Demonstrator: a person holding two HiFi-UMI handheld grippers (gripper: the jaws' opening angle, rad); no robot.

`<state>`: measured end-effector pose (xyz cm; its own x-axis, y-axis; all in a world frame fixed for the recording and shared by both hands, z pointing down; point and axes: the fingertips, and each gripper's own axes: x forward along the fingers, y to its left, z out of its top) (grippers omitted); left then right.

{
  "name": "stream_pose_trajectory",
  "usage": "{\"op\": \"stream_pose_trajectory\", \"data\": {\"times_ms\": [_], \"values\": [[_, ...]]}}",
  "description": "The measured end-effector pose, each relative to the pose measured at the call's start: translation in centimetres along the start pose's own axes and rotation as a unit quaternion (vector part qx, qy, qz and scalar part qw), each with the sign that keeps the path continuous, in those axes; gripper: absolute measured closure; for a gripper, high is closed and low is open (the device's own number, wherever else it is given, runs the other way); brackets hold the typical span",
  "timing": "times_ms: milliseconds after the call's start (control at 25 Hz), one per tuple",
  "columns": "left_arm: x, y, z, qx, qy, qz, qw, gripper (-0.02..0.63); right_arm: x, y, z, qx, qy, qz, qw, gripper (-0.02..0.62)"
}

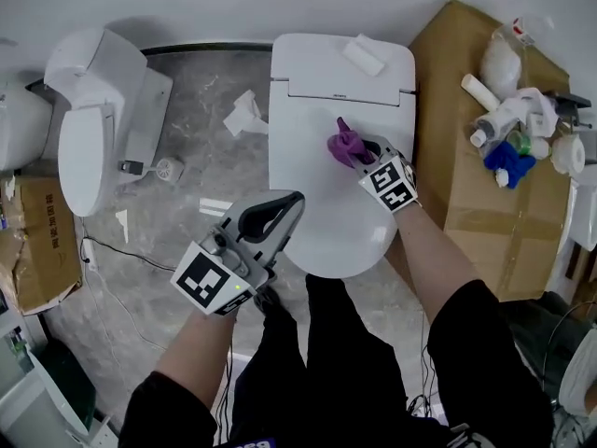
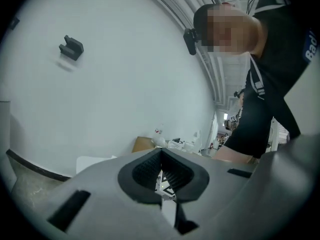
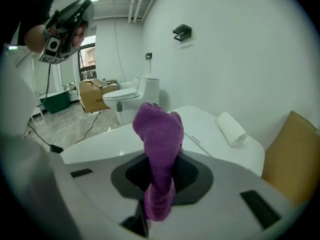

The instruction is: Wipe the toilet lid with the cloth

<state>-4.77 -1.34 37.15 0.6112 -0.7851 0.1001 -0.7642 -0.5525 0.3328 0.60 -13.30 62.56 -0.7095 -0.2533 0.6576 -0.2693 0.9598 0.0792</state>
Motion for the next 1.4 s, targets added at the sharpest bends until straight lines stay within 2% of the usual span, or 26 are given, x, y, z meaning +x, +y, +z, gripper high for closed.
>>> {"op": "stream_pose_trajectory", "data": {"times_ms": [120, 320, 520, 680, 840, 1120, 1400], "values": [[1.8, 2.0, 1.0, -0.004, -0.008, 0.011, 0.9999, 0.589, 1.8, -4.1, 0.5, -0.003, 0.003, -0.005, 1.000, 0.520], [3.4, 4.4, 0.7, -0.013, -0.002, 0.025, 0.9996, 0.589, 4.6, -8.1, 0.0, -0.004, 0.011, -0.005, 1.000, 0.520], [3.3, 5.0, -1.0, -0.020, 0.006, 0.025, 0.9995, 0.589, 5.7, -7.7, -1.1, -0.008, 0.015, 0.001, 1.000, 0.520], [2.6, 4.0, -2.3, -0.026, 0.012, 0.017, 0.9995, 0.589, 5.1, -5.3, -2.0, 0.009, 0.004, 0.001, 1.000, 0.520], [1.3, 2.1, -3.4, -0.013, 0.007, 0.001, 0.9999, 0.589, 3.8, -1.9, -3.1, 0.016, -0.001, 0.001, 1.000, 0.520], [-3.6, -3.8, -6.2, -0.010, 0.013, -0.028, 0.9995, 0.589, -0.2, 7.0, -5.8, 0.005, 0.010, -0.010, 1.000, 0.520], [-8.6, -9.6, -8.7, 0.004, 0.028, -0.064, 0.9976, 0.589, -4.1, 16.4, -9.0, 0.021, 0.008, -0.022, 1.000, 0.520]]}}
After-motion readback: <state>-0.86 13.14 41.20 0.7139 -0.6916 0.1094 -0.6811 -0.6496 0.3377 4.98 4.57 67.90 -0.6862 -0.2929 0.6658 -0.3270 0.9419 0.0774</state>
